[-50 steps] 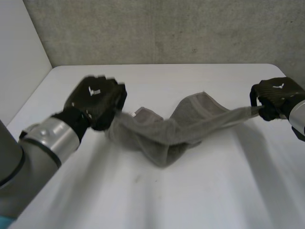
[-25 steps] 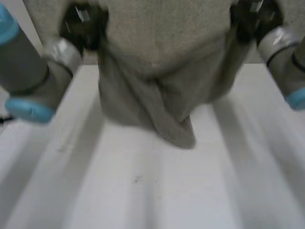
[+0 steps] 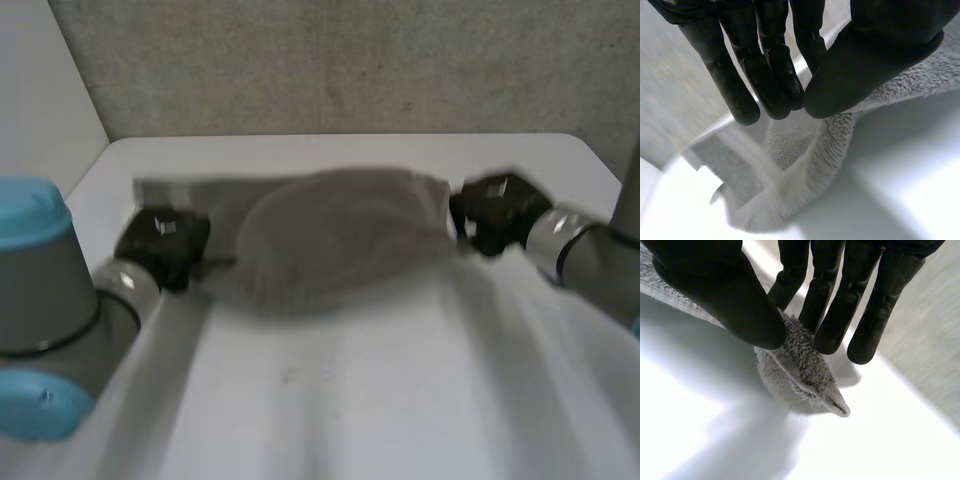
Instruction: Fold the towel.
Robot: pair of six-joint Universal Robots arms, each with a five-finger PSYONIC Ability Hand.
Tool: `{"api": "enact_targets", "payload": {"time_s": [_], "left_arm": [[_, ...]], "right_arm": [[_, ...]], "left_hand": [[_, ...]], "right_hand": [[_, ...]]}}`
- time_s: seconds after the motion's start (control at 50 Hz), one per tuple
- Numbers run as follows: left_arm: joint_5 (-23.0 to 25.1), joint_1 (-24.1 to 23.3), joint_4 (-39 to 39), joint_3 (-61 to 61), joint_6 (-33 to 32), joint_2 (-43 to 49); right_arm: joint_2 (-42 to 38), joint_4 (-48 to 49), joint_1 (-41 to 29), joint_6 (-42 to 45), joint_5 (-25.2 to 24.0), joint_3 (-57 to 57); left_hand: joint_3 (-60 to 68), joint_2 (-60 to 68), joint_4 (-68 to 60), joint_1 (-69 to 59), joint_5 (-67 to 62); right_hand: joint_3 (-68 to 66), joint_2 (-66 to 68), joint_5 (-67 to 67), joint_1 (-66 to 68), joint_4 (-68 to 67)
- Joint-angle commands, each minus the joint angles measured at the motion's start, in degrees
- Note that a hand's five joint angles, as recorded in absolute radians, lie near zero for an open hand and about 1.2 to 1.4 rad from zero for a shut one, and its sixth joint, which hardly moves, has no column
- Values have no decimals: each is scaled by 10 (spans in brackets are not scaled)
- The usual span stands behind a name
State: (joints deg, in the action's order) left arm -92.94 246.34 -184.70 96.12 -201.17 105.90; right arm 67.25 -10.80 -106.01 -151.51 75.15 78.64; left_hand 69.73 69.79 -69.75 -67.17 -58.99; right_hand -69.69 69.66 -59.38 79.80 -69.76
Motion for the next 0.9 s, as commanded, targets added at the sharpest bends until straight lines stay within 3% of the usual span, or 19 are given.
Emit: {"api": "enact_targets", "payload": {"time_s": [0.02, 0.24, 0.28, 0.3, 0.34, 0.48, 0.74, 0.9], "left_arm": [[0, -1, -7, 72, 0, 20], [1, -1, -2, 57, 0, -24], [3, 0, -6, 54, -1, -45], [3, 0, -6, 54, -1, -45], [11, 1, -7, 47, -1, -46], [32, 3, -6, 7, -1, -6], [29, 24, -1, -116, 6, 91], [27, 24, 0, -167, 6, 119]], "right_arm": [[-51, -19, 1, 28, 1, 67], [-16, 3, 9, 23, 2, 94], [-5, 16, 9, 18, 1, 102], [-5, 17, 9, 17, 1, 102], [-4, 37, 9, 3, 2, 112], [5, 43, 8, -12, -4, 135], [61, 75, 6, -24, -4, 229], [59, 119, 5, -102, -4, 245]], "left_hand": [[103, 102, -103, -128, -110], [103, 102, -103, -128, -110], [103, 102, -103, -128, -110], [103, 102, -103, -128, -110], [103, 102, -103, -128, -110], [103, 102, -103, -128, -110], [103, 102, -103, -128, -110], [103, 102, -103, -128, -110]], "right_hand": [[-103, 103, -106, 2, -102], [-103, 103, -106, 2, -102], [82, -82, 79, -183, 83], [83, -83, 80, -184, 84], [250, -250, 247, -351, 251], [454, -454, 451, -555, 455], [467, -466, 463, -568, 467], [441, -441, 438, -542, 442]]}}
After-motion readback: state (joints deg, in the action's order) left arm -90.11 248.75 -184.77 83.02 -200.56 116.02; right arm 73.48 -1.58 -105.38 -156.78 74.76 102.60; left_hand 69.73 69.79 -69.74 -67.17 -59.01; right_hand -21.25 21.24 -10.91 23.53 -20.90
